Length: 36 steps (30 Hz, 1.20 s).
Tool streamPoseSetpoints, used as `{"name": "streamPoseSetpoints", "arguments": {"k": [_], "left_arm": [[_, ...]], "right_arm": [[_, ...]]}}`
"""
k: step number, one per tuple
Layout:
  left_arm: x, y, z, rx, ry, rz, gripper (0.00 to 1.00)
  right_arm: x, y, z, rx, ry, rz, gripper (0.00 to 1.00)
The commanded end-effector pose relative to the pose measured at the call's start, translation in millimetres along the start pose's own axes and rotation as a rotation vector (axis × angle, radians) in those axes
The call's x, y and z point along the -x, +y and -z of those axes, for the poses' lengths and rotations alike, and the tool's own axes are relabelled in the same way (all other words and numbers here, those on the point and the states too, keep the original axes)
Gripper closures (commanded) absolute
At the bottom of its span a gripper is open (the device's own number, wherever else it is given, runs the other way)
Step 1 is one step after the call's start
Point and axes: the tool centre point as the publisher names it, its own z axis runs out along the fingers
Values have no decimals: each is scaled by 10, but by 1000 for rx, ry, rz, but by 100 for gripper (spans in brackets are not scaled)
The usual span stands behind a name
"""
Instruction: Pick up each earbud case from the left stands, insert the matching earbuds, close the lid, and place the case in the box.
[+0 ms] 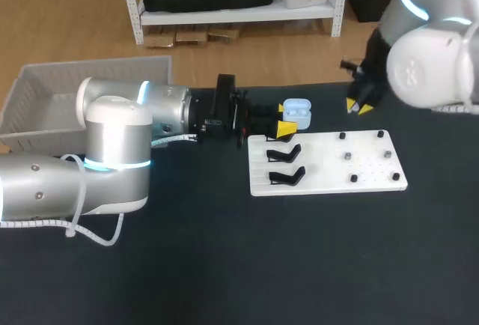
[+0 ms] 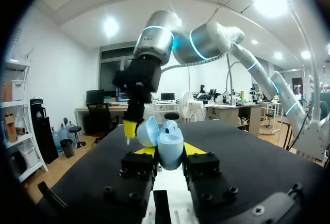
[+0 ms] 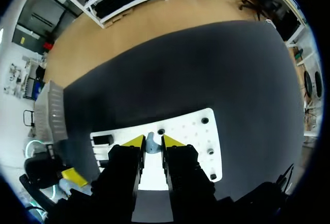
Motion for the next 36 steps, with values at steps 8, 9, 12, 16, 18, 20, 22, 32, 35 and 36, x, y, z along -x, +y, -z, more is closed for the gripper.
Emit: {"name": "streamPoseSetpoints", "arguments": {"k": [8,9,12,16,18,20,22,32,35,36], "left_arm": [[-12,-4,-5,4,-4,-3,100],[-12,-4,-5,4,-4,-3,100],[-12,-4,-5,4,-4,-3,100],[-12,-4,-5,4,-4,-3,100],[-12,-4,-5,4,-4,-3,100],[-12,-4,-5,4,-4,-3,100],[-12,-4,-5,4,-4,-3,100],[-12,-4,-5,4,-4,-3,100],[-12,-4,-5,4,-4,-3,100],[-12,-4,-5,4,-4,-3,100]], "right_arm": [[-231,322,921,23,-19,68,100],[-264,365,950,16,-2,88,100],[-379,489,1014,-6,51,142,100],[-526,684,1038,-41,78,199,100],[-592,775,1029,-50,88,218,100],[-658,862,1007,-59,97,238,100],[-740,948,969,-66,127,252,100],[-865,1019,868,-102,136,286,100],[-865,1019,868,-102,136,286,100],[-865,1019,868,-102,136,286,100]]}}
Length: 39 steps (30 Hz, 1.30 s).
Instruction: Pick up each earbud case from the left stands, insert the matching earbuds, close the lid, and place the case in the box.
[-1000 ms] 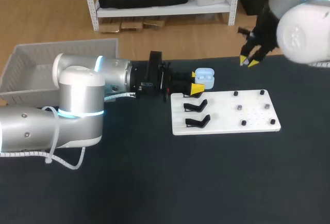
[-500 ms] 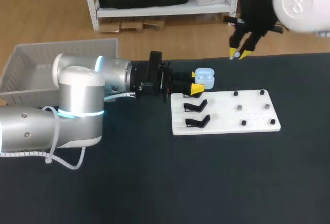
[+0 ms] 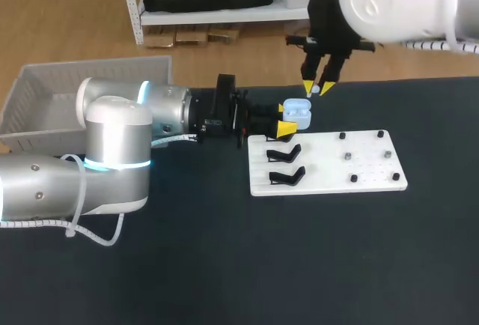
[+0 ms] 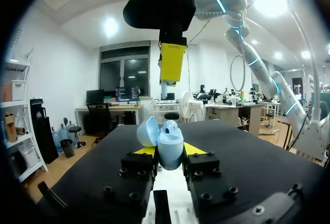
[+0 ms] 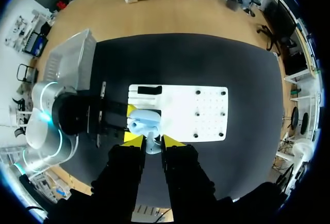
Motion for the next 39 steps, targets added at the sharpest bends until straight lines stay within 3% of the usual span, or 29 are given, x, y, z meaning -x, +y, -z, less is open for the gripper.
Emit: {"name": "streamPoseSetpoints", "arguments": {"k": [1,6,18,26,39], "left_arm": [[-12,-4,-5,4,-4,-3,100],[-12,-4,-5,4,-4,-3,100],[-12,-4,-5,4,-4,-3,100],[-12,-4,-5,4,-4,-3,100],[-12,-4,-5,4,-4,-3,100]], "right_arm": [[-11,0,9,-1,-1,-1,100],[-11,0,9,-1,-1,-1,100],[24,354,-116,-83,92,281,100],[0,320,-194,-95,120,369,100],[-47,265,-250,-104,132,405,100]]}}
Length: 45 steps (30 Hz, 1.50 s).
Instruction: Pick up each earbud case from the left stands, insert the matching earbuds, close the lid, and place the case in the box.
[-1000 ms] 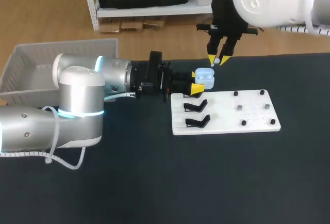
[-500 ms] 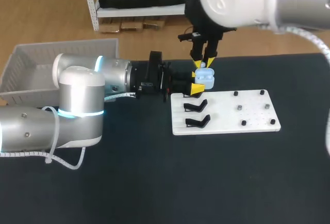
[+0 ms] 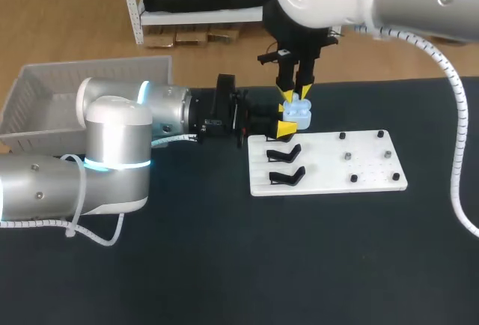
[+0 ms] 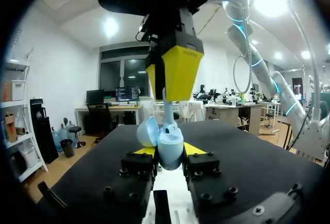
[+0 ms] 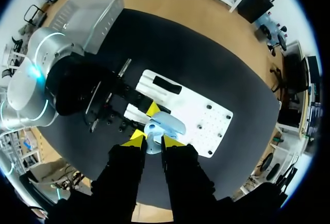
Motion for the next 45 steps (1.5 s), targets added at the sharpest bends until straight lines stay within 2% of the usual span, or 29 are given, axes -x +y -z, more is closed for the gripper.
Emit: {"name": "streamPoseSetpoints", "arguments": {"k": [1,20,45], "left_arm": [[-12,-4,-5,4,-4,-3,100],[-12,-4,-5,4,-4,-3,100],[-12,-4,-5,4,-4,-3,100]], "right_arm": [[-26,9,-21,-4,-4,4,100],[0,24,-144,-76,-39,35,100],[19,-19,-151,-72,-67,16,100]]}}
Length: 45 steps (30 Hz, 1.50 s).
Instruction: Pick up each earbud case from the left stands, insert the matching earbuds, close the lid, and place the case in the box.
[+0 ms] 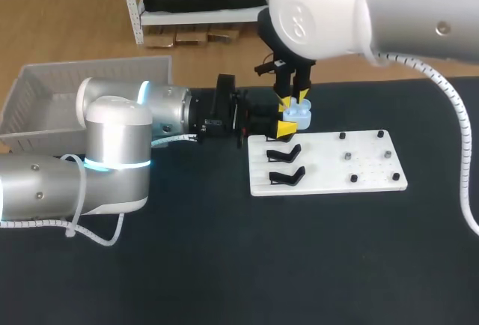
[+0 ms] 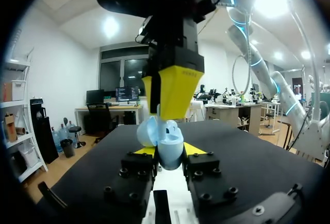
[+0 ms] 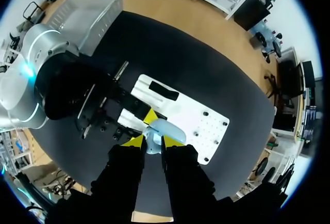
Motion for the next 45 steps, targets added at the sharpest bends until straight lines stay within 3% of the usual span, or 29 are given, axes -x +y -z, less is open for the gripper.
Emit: {"name": "streamPoseSetpoints", "arguments": {"k": [1,45], "left_arm": [[-12,-4,-5,4,-4,-3,100],[-12,-4,-5,4,-4,-3,100]], "right_arm": [[-37,4,-18,-6,-11,-4,100],[-23,18,-110,-4,2,-2,100]]}}
